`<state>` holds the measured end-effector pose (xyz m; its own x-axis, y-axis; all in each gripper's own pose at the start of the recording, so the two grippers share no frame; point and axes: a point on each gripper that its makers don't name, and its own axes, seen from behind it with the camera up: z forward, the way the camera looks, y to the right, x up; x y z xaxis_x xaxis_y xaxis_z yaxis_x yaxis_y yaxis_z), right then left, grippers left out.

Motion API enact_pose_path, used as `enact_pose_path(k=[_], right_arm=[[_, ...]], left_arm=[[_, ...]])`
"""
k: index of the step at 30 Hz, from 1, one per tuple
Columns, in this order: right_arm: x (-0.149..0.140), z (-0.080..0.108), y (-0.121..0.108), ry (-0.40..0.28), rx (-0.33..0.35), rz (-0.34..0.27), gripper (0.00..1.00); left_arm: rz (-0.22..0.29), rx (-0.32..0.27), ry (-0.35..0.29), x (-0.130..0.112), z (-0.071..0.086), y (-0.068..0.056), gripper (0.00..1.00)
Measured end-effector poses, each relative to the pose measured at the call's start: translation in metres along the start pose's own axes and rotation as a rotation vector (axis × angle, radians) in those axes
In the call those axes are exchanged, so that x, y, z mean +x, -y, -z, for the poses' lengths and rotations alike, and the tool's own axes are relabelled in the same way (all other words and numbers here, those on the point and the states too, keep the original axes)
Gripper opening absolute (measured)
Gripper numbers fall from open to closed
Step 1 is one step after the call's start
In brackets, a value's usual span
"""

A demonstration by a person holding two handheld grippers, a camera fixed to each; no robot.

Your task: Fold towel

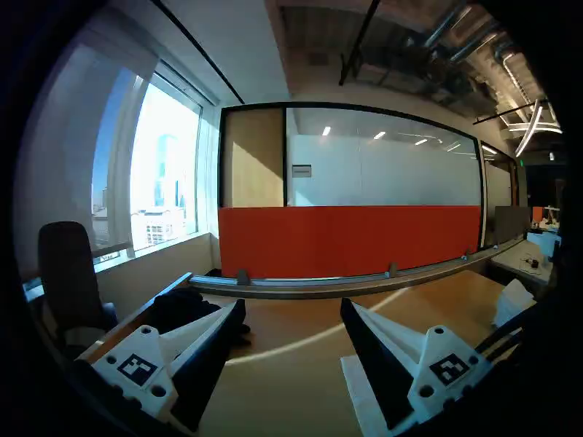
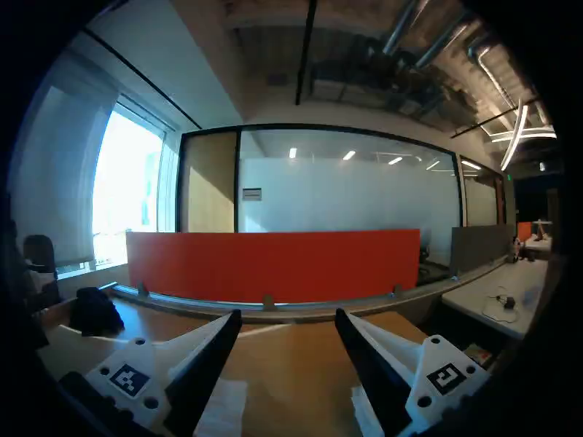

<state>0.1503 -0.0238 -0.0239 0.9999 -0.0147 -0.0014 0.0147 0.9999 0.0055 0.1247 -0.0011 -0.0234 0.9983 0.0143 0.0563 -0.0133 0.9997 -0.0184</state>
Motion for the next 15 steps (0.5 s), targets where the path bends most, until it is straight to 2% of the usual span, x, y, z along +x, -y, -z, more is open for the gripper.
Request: enact_pose_path(k=[9, 15], right_arm=[[0.013, 0.003, 0.003, 0.013, 0.011, 0.009, 0.99], [0.009, 0.002, 0.017, 0.043, 0.063, 0.033, 0.99]], left_arm=[[-0.01, -0.005, 0.02, 0.009, 0.0, -0.002, 0.97], [-0.027, -0.056, 0.054, 0.008, 0.002, -0.012, 0.97]])
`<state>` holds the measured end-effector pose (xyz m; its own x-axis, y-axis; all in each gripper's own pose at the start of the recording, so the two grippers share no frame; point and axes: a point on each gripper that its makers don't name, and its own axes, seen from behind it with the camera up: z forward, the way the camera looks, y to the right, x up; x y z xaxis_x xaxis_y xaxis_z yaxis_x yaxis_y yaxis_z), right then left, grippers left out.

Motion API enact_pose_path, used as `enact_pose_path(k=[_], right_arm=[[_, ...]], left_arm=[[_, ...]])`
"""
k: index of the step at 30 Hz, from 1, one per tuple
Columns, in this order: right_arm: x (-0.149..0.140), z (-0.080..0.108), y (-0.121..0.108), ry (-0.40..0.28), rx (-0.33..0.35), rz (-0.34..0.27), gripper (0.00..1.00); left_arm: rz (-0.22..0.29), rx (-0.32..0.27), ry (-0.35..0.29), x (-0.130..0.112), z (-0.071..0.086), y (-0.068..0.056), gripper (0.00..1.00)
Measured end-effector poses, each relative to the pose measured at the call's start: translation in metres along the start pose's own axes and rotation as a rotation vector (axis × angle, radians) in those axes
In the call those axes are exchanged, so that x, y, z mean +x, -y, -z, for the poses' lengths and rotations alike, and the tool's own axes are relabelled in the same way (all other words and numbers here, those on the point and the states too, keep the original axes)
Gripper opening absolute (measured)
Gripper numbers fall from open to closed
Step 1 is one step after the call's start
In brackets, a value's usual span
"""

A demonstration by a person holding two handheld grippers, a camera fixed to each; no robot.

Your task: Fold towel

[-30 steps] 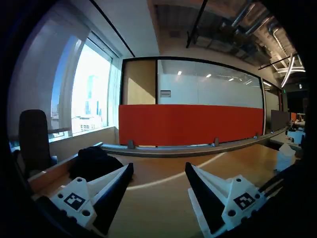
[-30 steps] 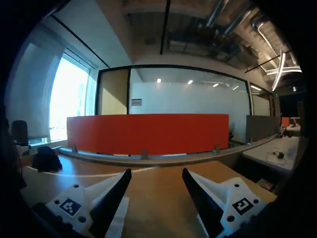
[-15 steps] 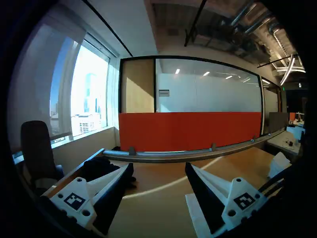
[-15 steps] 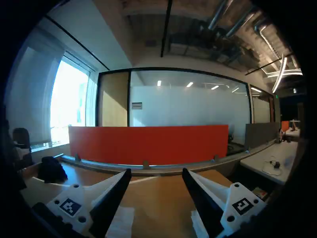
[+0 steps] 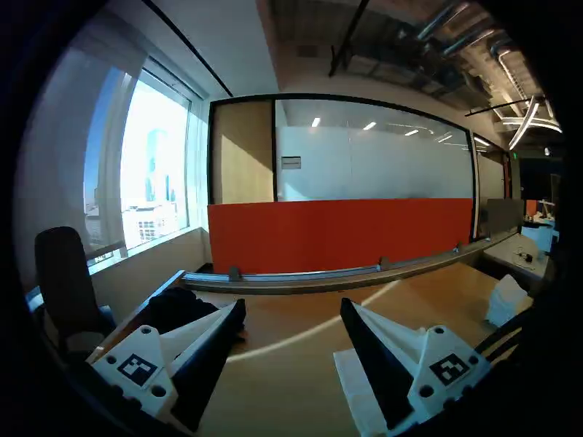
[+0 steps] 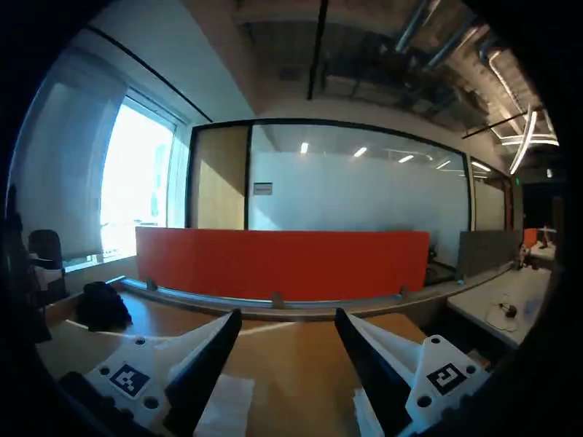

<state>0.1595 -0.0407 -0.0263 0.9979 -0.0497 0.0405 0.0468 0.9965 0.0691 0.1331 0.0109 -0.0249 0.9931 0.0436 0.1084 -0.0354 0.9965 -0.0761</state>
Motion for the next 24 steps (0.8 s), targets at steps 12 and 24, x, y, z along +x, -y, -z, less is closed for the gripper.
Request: enact_pose_path(k=[12, 24], right_arm=[[-0.026, 0.001, 0.043, 0.124, 0.195, 0.092, 1.0], [-0.051, 0.007, 0.067, 0.216, 0.315, 0.149, 1.0]], left_arm=[[-0.034, -0.176, 0.106, -0.019, 0.0, -0.035, 0.97], [-0.05, -0.276, 0.173, -0.037, 0.001, -0.051, 0.97]])
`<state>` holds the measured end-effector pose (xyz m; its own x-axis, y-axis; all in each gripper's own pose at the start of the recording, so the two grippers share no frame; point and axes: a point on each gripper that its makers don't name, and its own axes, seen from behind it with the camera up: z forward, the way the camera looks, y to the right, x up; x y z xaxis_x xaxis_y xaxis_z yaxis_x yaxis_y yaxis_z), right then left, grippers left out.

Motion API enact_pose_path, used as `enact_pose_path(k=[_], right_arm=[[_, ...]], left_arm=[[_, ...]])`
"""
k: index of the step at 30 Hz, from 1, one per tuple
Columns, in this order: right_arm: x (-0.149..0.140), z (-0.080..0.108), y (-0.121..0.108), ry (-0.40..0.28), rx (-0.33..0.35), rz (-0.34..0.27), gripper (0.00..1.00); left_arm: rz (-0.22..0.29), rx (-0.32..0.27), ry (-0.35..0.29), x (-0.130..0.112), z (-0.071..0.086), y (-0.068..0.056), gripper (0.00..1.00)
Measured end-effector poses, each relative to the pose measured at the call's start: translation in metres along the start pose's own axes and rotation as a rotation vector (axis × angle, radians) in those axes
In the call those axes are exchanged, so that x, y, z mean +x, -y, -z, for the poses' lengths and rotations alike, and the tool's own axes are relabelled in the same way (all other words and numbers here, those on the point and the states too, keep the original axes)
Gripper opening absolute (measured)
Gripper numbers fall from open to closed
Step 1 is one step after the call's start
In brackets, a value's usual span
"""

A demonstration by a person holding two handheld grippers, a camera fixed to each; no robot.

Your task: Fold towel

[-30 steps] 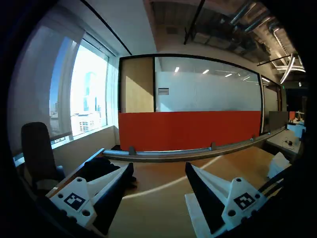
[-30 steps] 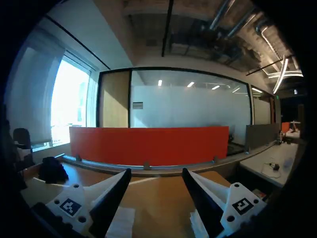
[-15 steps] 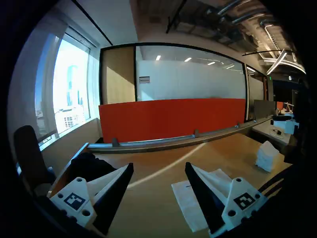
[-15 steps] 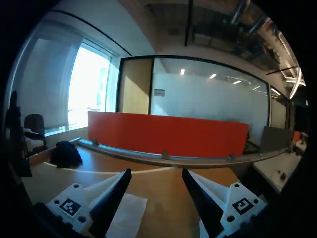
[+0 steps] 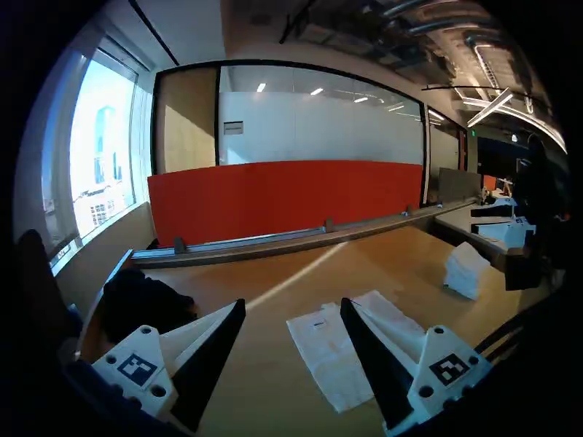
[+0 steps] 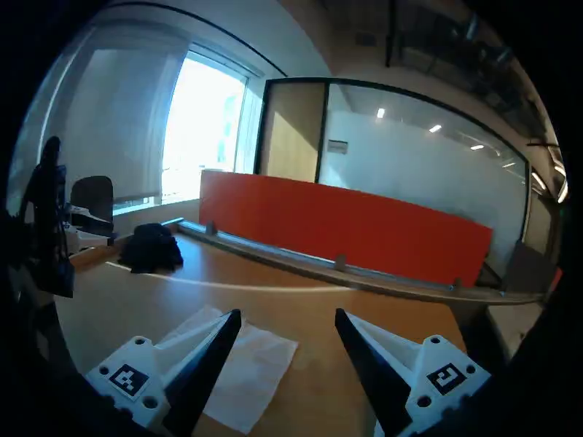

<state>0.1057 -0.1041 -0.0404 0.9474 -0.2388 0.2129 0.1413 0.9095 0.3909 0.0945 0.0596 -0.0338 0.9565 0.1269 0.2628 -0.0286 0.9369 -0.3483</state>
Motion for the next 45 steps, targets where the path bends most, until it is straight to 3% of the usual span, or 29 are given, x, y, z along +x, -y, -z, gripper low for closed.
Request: enact_pose_path(k=[6, 21, 45], right_arm=[[-0.015, -0.004, 0.007, 0.035, 0.025, 0.006, 1.0], [-0.063, -0.015, 0.02, 0.128, 0.071, 0.015, 1.0], [-0.18, -0.031, 0.042, 0.318, 0.142, 0.034, 1.0]], left_arm=[[-0.034, -0.018, 0.031, -0.016, -0.004, -0.007, 0.97], [-0.059, -0.087, 0.132, -0.074, -0.019, -0.033, 0.97], [-0.113, -0.198, 0.333, -0.185, -0.048, -0.073, 0.97]])
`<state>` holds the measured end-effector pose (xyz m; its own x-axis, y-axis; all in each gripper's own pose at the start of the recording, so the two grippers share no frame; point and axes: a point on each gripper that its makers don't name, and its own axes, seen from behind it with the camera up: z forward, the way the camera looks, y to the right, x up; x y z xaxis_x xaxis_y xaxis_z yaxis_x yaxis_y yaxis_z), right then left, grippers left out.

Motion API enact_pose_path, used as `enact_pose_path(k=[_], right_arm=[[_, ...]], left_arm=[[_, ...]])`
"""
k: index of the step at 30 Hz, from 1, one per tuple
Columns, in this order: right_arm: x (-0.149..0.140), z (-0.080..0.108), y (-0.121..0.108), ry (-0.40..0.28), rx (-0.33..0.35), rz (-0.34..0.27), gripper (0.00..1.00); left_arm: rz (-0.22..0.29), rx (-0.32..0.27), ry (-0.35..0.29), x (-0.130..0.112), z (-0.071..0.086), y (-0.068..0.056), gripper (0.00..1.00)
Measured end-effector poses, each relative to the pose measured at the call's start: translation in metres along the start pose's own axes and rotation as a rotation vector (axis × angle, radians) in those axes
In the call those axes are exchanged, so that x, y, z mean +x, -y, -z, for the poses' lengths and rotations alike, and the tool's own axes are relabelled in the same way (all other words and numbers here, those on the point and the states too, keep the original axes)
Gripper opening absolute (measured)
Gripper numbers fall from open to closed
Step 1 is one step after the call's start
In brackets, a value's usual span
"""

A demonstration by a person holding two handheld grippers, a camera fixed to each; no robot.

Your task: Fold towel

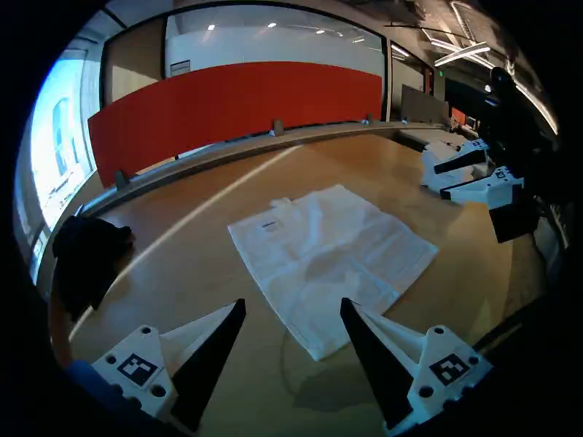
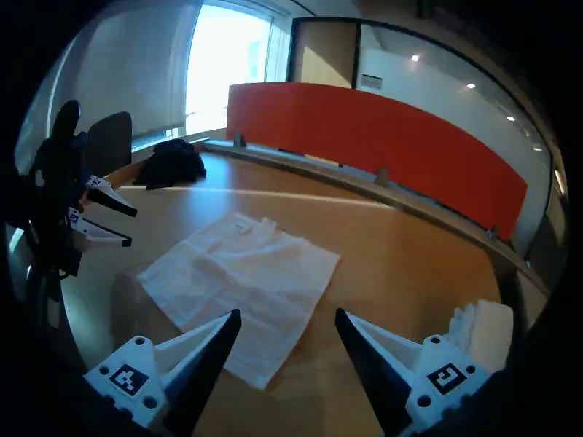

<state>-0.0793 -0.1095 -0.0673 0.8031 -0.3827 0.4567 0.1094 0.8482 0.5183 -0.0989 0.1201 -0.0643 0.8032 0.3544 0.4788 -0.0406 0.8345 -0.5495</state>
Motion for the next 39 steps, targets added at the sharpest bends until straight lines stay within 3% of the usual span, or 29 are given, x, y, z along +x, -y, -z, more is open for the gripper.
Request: enact_pose_path(k=[10, 19, 30, 39], right_arm=[[-0.052, -0.018, 0.015, 0.1, 0.052, 0.023, 1.0], [-0.087, -0.029, 0.028, 0.176, 0.096, 0.045, 1.0], [-0.105, -0.036, 0.03, 0.224, 0.123, 0.051, 1.0], [-0.114, -0.038, 0.031, 0.247, 0.154, 0.055, 0.97]], left_arm=[[-0.019, -0.048, 0.1, -0.041, -0.025, -0.017, 0.97], [-0.031, -0.09, 0.16, -0.064, -0.038, -0.029, 0.97], [-0.052, -0.111, 0.213, -0.082, -0.045, -0.037, 0.96], [-0.053, -0.106, 0.208, -0.083, -0.046, -0.038, 0.97]])
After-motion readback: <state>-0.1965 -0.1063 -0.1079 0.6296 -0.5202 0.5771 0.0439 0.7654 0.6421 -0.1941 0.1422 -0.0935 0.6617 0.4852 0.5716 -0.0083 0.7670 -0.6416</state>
